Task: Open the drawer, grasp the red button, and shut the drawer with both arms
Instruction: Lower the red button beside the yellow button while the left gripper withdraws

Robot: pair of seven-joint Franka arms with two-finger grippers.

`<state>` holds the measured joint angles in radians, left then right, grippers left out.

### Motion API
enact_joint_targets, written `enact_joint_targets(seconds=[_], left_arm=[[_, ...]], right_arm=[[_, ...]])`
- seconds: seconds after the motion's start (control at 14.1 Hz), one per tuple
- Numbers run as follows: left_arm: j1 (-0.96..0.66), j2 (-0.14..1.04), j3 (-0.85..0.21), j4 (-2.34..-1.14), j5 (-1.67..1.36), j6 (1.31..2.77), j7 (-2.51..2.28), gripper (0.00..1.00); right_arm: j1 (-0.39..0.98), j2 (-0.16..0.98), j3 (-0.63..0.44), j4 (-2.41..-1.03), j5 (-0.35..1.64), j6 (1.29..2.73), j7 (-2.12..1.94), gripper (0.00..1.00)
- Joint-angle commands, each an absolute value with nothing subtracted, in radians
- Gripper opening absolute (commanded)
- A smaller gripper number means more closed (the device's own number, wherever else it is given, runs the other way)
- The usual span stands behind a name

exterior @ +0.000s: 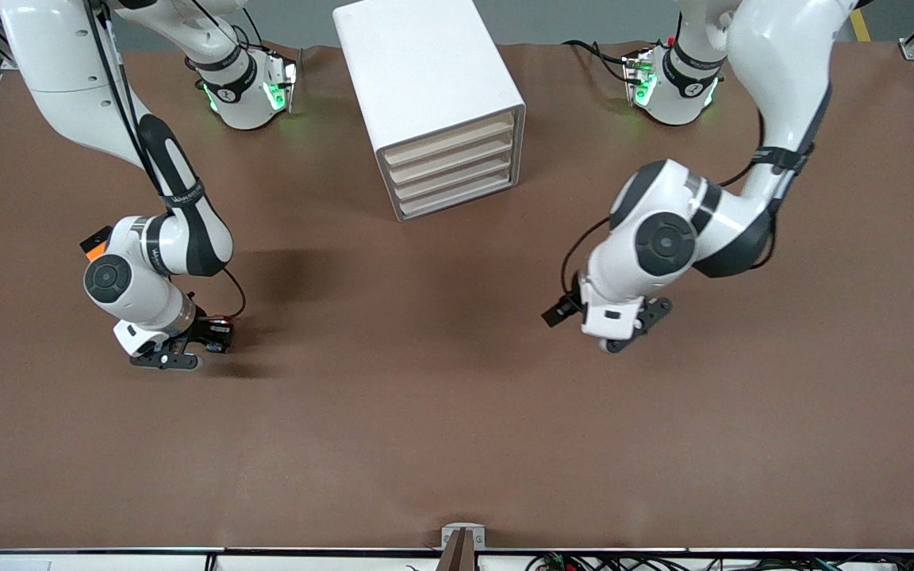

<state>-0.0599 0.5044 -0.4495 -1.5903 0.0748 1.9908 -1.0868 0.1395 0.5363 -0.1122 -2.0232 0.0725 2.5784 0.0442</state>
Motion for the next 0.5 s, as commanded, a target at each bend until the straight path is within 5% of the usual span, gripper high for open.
enact_joint_targets(seconds=[0.0,0.07,0.14,0.21,0.42], left_arm=[[0.021,0.439,-0.457,-1.598,0.091,1.957,-0.895,1.00],[0.058,0.425,-0.457,-1.598,0.092,1.945,-0.820,1.00],[0.089,0.408,-0.457,-1.598,0.092,1.930,-0.754,1.00],[0.112,0.394,-0.457,-1.598,0.092,1.927,-0.708,1.00],[0.172,0.338,-0.457,-1.598,0.092,1.881,-0.600,1.00]], right_arm=[[0.129,0.529,-0.098,-2.040,0.060,2.548,0.038,0.00],[0.129,0.529,-0.098,-2.039,0.060,2.546,0.038,0.00],[0.129,0.529,-0.098,-2.033,0.060,2.546,0.037,0.55],[0.127,0.531,-0.098,-2.029,0.060,2.548,0.038,1.00],[0.123,0.522,-0.100,-1.978,0.060,2.514,0.035,1.00]])
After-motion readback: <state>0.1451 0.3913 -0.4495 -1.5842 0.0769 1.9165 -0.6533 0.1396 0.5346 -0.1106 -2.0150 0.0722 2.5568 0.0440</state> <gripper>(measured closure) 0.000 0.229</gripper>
